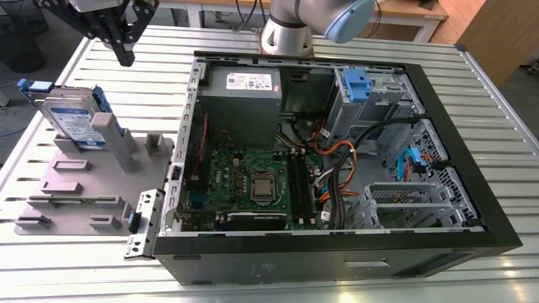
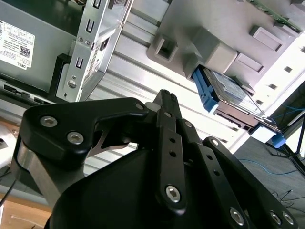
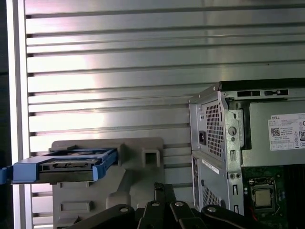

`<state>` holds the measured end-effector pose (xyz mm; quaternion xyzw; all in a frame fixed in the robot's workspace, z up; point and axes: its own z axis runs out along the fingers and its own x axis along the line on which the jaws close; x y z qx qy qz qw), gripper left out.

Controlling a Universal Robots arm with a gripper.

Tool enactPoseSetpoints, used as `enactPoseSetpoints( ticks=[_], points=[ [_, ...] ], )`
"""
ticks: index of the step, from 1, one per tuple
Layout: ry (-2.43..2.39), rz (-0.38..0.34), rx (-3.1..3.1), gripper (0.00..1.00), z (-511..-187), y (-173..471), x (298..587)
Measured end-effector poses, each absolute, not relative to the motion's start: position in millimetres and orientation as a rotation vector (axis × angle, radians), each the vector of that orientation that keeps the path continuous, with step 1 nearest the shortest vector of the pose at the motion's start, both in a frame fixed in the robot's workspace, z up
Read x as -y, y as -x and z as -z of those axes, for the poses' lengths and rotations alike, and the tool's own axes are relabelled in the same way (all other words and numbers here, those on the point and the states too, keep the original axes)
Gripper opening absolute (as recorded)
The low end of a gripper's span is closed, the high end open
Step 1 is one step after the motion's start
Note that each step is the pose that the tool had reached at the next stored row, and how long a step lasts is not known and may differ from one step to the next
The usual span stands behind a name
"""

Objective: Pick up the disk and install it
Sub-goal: 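Reach for the disk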

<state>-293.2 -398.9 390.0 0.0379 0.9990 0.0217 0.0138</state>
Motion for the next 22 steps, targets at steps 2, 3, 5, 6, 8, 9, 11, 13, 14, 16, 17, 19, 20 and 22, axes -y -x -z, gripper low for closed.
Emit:
enactPoseSetpoints(
  ticks=[2, 3, 5, 6, 8, 9, 11, 13, 14, 16, 17, 19, 20, 22],
  points=[
    [-0.118, -0.068, -3.111, 0.11, -390, 295, 399],
    [-0.118, -0.068, -3.111, 0.11, -390, 296, 399],
    [-0.118, -0.068, -3.111, 0.11, -390, 299, 399],
    [-0.118, -0.068, -3.111, 0.11, -390, 300, 399],
    [-0.118, -0.068, -3.111, 0.11, -390, 303, 399],
    [-0.118, -0.068, -3.111, 0.11, -390, 305, 399],
    [-0.118, -0.068, -3.111, 0.11, -389, 308, 399],
    [-0.118, -0.068, -3.111, 0.11, -389, 312, 399],
    [-0.118, -0.068, -3.111, 0.11, -388, 314, 399],
    [-0.118, -0.068, -3.111, 0.11, -387, 317, 399],
    [-0.118, -0.068, -3.111, 0.11, -386, 321, 399],
    [-0.118, -0.068, -3.111, 0.11, -384, 325, 399],
    [-0.118, -0.068, -3.111, 0.11, -383, 328, 399],
    [-0.118, -0.068, -3.111, 0.11, -382, 333, 399]
  ],
)
